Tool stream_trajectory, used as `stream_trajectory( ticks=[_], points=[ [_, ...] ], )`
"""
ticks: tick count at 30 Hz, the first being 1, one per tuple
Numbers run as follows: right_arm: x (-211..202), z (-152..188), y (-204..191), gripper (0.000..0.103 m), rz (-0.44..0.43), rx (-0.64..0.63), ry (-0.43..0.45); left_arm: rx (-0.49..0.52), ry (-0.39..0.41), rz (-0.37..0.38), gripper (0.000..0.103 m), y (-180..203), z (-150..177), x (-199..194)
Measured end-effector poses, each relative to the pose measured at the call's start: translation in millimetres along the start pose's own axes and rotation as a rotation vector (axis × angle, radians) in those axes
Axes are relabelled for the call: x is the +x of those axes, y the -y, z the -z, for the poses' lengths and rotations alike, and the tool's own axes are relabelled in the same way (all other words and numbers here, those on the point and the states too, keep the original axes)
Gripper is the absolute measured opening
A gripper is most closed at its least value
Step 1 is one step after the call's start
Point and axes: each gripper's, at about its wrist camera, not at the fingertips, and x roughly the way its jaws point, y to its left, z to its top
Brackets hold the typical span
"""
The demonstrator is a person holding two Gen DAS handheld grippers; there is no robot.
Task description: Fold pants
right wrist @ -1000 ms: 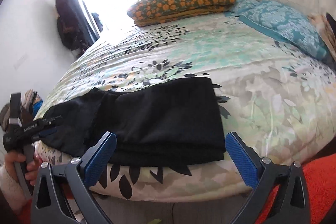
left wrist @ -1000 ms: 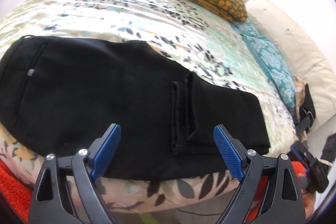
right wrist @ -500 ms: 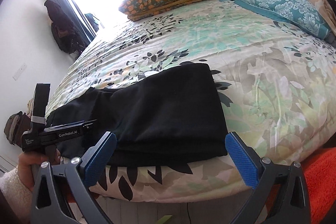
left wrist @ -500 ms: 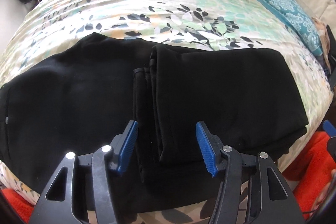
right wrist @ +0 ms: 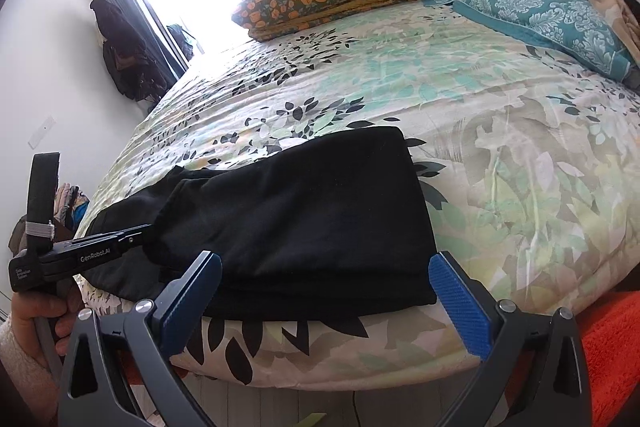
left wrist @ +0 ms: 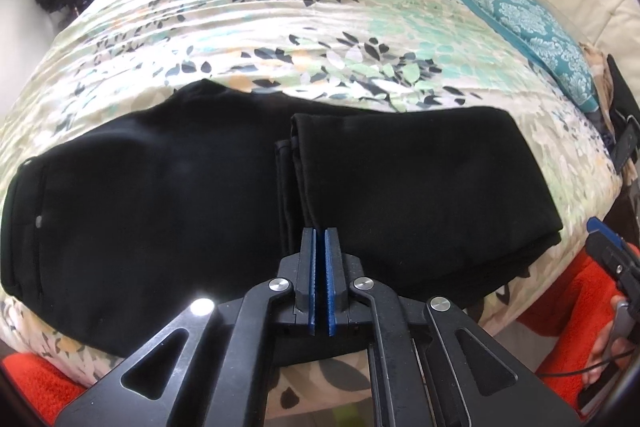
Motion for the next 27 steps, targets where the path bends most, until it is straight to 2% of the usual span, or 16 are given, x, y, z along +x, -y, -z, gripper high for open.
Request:
stream_trajectory(
  ticks=[2, 8, 10, 11, 12, 13, 17, 21, 27],
  points=[
    [7.0, 0.7, 3.7, 0.103, -0.005, 0.026, -0.025, 0.012, -0.040, -0.017, 0.003, -2.0, 7.5, 16.9],
    [11.3, 2.5, 3.7, 0.103, -0.007, 0.026, -0.040, 0.099, -0.016, -0.068, 0.008, 13.6, 10.8, 17.0],
    [11.4, 2.7, 4.1, 0.103, -0.004, 0.032, -0.040, 0.087, -0.019, -0.075, 0.027, 10.7, 9.2, 15.1],
    [11.2, 2.7, 4.7, 0.103, -0.003, 0.036, -0.039, 0.069, -0.017, -0.074, 0.054, 7.2, 8.4, 13.2],
    [10.9, 3.2, 5.4, 0.103, -0.003, 0.041, -0.039, 0.045, -0.003, -0.065, 0.073, 2.5, 8.1, 9.1],
    [10.8, 3.4, 6.1, 0.103, -0.004, 0.044, -0.041, 0.017, 0.020, -0.048, 0.076, -3.0, 8.3, 3.6],
    [11.9, 3.6, 8.7, 0.103, -0.006, 0.057, -0.047, -0.092, 0.040, 0.048, 0.077, -26.3, 5.0, -9.7],
    [13.6, 2.4, 9.7, 0.103, -0.010, 0.066, -0.051, -0.198, 0.063, 0.143, 0.086, -49.3, -0.4, -20.1],
    [8.3, 0.0, 19.8, 0.103, -0.007, 0.110, -0.027, -0.350, 0.072, 0.248, 0.087, -88.9, -10.5, -21.0]
  ],
)
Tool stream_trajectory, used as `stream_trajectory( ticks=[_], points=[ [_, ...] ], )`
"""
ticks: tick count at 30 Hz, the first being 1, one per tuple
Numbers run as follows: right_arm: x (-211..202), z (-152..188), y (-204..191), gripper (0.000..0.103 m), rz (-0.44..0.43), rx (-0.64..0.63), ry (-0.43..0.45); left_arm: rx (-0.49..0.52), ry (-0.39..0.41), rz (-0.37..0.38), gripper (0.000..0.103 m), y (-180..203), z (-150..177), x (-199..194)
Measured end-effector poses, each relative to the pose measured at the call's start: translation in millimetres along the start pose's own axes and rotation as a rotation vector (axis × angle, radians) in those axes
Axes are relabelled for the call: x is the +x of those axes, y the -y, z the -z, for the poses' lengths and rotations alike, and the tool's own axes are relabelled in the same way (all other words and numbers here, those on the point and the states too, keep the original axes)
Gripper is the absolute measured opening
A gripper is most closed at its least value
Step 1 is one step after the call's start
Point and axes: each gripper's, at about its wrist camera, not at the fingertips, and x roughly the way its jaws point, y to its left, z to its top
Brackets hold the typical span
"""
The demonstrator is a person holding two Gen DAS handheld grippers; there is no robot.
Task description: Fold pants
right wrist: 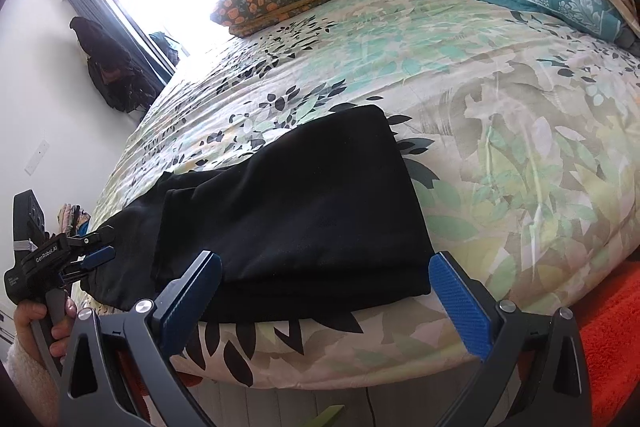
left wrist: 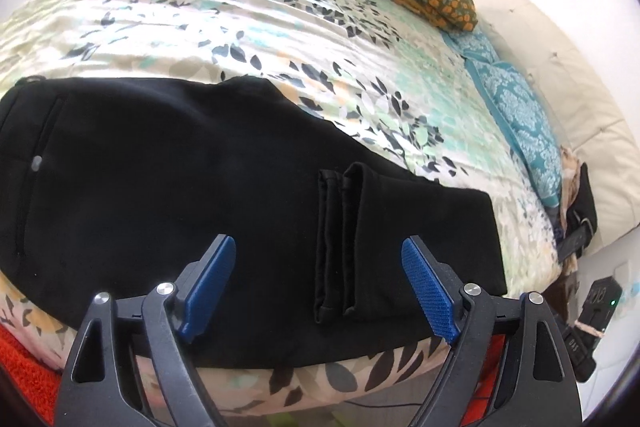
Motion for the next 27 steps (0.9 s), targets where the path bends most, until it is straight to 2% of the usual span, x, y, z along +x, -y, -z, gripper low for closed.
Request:
stream_trajectory(
  ticks=[3, 6, 9, 11, 13, 14, 15, 16, 19, 22, 24, 27],
  points=[
    [4.5, 1.9, 5.9, 0.103, 0.002, 0.032, -0.021, -0.045, -0.046, 0.037, 0.090, -7.8, -3.2, 10.0],
    [9.5, 2.9, 5.3, 0.103, -0.003, 0.038, -0.037, 0.047, -0.117, 0.015, 0.090, 14.1, 3.4, 33.2],
    [8.1, 2.6, 0.5, 0.103, -0.008, 0.019, -0.027, 0.210, -0.173, -0.077, 0.090, 47.9, 15.5, 62.6],
    [2.4, 1.1, -0.5, 0.103, -0.005, 0.008, -0.004, 0.254, -0.213, -0.167, 0.088, 60.6, 22.4, 82.8],
    [-10.2, -3.0, 4.2, 0.103, 0.008, 0.016, 0.050, 0.250, -0.224, -0.198, 0.073, 67.3, 28.0, 92.2],
    [-18.6, -5.7, 9.3, 0.103, 0.017, 0.031, 0.088, 0.251, -0.216, -0.214, 0.043, 70.0, 29.8, 92.5],
    [-27.0, -8.5, 15.5, 0.103, 0.029, 0.051, 0.127, 0.257, -0.199, -0.247, 0.018, 73.0, 30.1, 91.3],
    [-34.5, -11.1, 22.4, 0.103, 0.046, 0.073, 0.162, 0.257, -0.190, -0.236, 0.011, 75.7, 28.7, 88.4],
    [-48.8, -18.1, 43.3, 0.103, 0.106, 0.144, 0.224, 0.237, -0.137, -0.189, 0.009, 76.4, 18.3, 62.3],
    [-49.7, -21.6, 59.8, 0.103, 0.128, 0.203, 0.217, 0.199, -0.087, -0.120, 0.009, 65.2, 2.7, 25.9],
    [-45.0, -21.0, 63.8, 0.103, 0.134, 0.225, 0.197, 0.219, -0.069, -0.141, 0.009, 58.6, -1.3, 13.8],
    [-32.7, -20.9, 57.7, 0.103, 0.134, 0.198, 0.155, 0.234, -0.057, -0.227, 0.009, 40.9, 1.9, 13.8]
  ],
)
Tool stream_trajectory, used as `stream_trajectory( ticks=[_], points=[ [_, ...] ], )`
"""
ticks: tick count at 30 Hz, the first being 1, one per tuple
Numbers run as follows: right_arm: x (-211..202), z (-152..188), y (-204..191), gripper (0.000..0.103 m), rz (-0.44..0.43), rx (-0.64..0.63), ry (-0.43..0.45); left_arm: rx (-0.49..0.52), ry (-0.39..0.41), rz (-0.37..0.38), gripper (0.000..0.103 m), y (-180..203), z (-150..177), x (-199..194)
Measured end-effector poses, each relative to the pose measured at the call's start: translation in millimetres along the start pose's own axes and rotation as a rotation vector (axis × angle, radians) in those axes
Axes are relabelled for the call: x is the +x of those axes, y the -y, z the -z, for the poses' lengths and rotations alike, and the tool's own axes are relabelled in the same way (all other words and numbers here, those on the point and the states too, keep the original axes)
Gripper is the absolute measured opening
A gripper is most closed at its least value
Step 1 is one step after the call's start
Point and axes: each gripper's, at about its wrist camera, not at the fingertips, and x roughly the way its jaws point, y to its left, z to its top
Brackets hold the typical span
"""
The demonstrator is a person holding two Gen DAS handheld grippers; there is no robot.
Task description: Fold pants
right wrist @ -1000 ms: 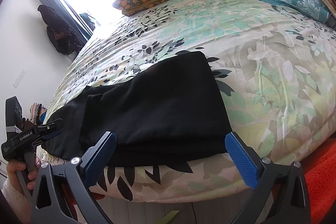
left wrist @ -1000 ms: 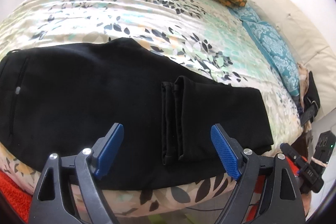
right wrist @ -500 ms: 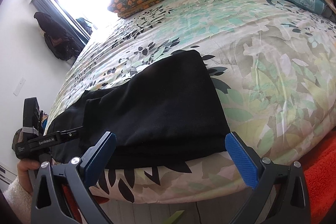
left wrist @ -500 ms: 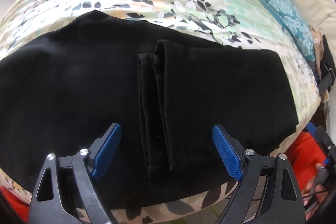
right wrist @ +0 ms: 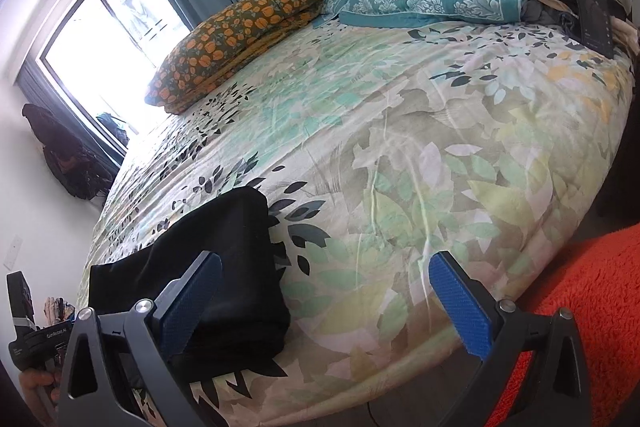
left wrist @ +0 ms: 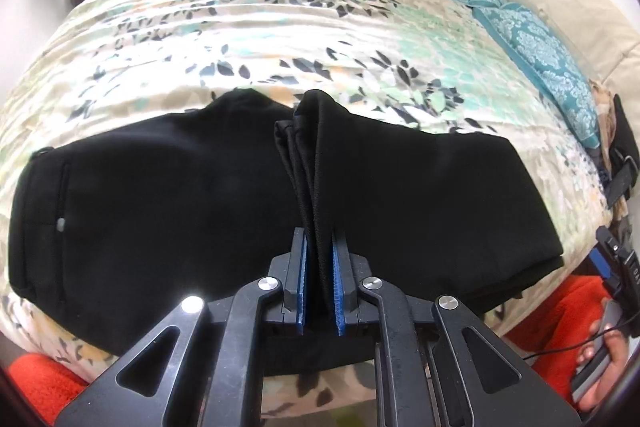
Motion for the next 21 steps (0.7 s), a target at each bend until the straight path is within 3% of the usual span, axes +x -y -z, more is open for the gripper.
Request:
stream_trajectory(
  ticks=[3, 8, 10, 11, 12, 13, 15, 18, 21],
  points=[
    [8.3, 6.1, -21.3, 0.103, 0.004, -0.095, -0.016, -0.032, -0.048, -0.024, 0.009, -16.2, 9.5, 21.9],
    [44.5, 12.7, -84.9, 0.103, -0.053, -0.355, -0.076, 0.081, -0.042, -0.101, 0.013, -1.2, 23.0, 40.2],
    [77.8, 31.4, -102.2, 0.103, -0.004, -0.496, -0.189, 0.084, -0.041, -0.116, 0.020, -2.2, 22.6, 39.4],
    [94.9, 45.5, -103.7, 0.103, 0.078, -0.553, -0.245, 0.074, -0.046, -0.121, 0.033, -6.0, 21.5, 38.3],
    [108.1, 57.1, -99.4, 0.103, 0.108, -0.571, -0.296, 0.055, -0.049, -0.121, 0.044, -11.7, 20.2, 36.3],
    [111.1, 60.3, -90.2, 0.102, 0.079, -0.519, -0.300, 0.029, -0.048, -0.121, 0.048, -18.6, 19.7, 31.7],
    [109.5, 53.1, -76.8, 0.103, 0.033, -0.416, -0.319, -0.045, -0.019, -0.104, 0.065, -34.4, 18.1, 17.8],
    [92.7, 47.5, -81.1, 0.103, 0.062, -0.474, -0.264, -0.126, 0.071, -0.125, 0.065, -45.4, 14.6, -7.8],
    [60.2, 39.3, -86.7, 0.103, 0.019, -0.459, -0.156, -0.129, 0.166, -0.094, 0.069, -33.7, 8.3, -27.9]
  ],
)
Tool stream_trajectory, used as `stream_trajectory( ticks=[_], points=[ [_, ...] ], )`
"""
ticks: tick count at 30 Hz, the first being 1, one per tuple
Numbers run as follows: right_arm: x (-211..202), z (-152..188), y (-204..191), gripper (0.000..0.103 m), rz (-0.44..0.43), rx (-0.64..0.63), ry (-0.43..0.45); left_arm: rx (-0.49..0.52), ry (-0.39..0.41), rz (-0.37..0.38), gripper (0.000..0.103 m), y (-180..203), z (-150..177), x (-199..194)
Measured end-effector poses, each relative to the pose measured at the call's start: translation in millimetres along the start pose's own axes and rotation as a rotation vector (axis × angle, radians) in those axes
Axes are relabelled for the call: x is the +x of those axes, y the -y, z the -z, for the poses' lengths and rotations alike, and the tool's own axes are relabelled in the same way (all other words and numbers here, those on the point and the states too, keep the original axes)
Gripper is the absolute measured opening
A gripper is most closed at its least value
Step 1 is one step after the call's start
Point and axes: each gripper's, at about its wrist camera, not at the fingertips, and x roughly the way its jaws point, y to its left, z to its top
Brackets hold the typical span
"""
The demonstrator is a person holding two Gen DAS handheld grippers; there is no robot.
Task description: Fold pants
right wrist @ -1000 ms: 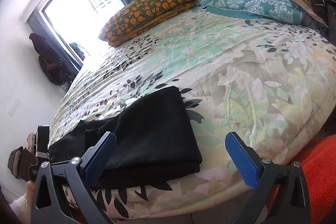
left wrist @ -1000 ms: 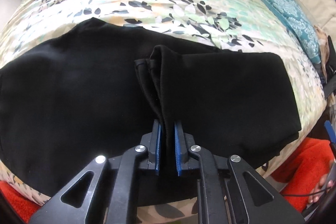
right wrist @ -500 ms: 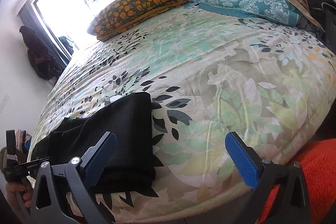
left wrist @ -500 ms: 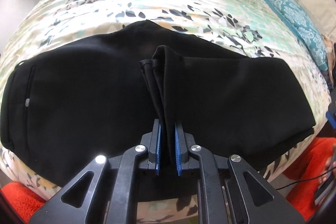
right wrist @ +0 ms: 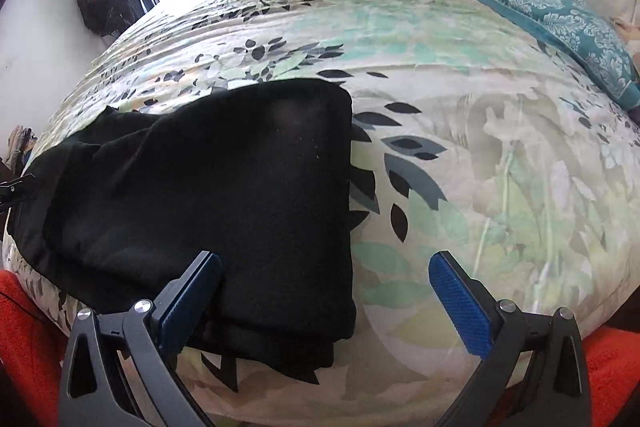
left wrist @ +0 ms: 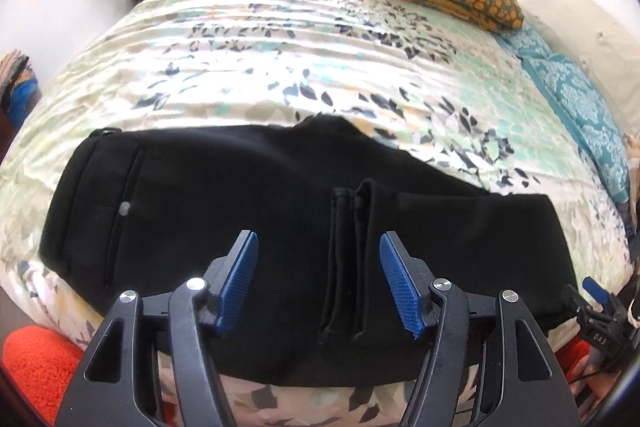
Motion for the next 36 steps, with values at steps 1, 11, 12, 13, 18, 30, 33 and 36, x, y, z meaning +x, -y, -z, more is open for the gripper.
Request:
stream_trajectory(
  ticks=[1, 11, 12, 13, 18, 30, 33, 36],
  points=[
    [-11.9, -3.5, -3.8, 0.103, -0.020, -0.005, 0.050, 0.012, 0.023, 0.025, 0.071, 8.0, -1.7, -3.7],
    [39.0, 0.6, -58.4, 0.103, -0.103, -0.210, -0.096, 0.288, -0.101, -0.007, 0.083, 87.0, 15.7, 76.3],
    [44.5, 5.2, -59.1, 0.103, -0.090, -0.228, -0.116, 0.299, -0.131, -0.030, 0.083, 85.0, 21.5, 85.4],
    [43.3, 4.8, -57.3, 0.103, -0.097, -0.228, -0.101, 0.317, -0.133, -0.041, 0.083, 83.4, 26.3, 87.9],
    [1.6, -25.7, -48.9, 0.103, -0.143, -0.139, 0.028, 0.309, -0.070, 0.009, 0.083, 87.6, 13.8, 59.8],
    [72.2, -34.6, -63.6, 0.103, -0.087, -0.248, -0.128, 0.337, -0.148, -0.096, 0.089, 99.3, -2.8, 103.9],
    [34.0, -41.7, -63.2, 0.103, -0.144, -0.216, -0.048, 0.298, -0.120, -0.019, 0.088, 96.9, -6.5, 79.0],
    [-2.3, -38.3, -67.2, 0.103, -0.150, -0.209, -0.005, 0.248, -0.090, 0.054, 0.089, 92.6, -0.7, 50.3]
  ],
)
